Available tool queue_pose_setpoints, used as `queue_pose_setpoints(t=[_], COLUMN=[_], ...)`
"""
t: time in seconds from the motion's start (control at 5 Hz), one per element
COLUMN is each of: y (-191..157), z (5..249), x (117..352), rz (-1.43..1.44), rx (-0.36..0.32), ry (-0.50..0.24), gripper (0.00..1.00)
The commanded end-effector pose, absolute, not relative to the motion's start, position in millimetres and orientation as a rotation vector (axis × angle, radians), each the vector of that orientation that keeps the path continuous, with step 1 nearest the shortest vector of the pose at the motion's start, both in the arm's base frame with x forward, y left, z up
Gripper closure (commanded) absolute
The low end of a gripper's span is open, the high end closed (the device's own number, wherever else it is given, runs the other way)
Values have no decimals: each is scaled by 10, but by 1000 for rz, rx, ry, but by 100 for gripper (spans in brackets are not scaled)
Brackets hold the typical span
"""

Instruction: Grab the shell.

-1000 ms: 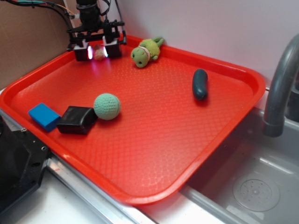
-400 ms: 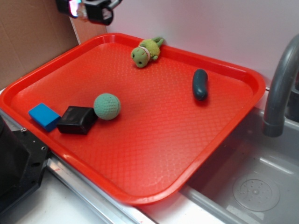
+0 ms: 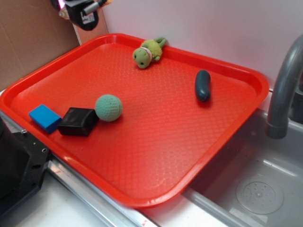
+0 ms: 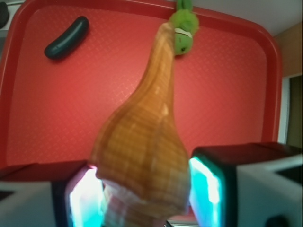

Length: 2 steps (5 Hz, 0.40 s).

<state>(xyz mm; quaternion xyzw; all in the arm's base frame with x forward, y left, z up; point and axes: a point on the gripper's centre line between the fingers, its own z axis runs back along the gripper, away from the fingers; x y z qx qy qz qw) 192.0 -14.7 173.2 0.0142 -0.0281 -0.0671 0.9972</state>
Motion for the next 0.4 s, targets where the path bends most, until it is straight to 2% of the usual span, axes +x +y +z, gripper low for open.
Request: queue_pose_setpoints(t=[0.0, 0.2], y=[199, 249], z=[1875, 1869], x=[1774, 1782], rz=[-72, -43], rx=[5, -9], ry=[-134, -123], gripper=[100, 100])
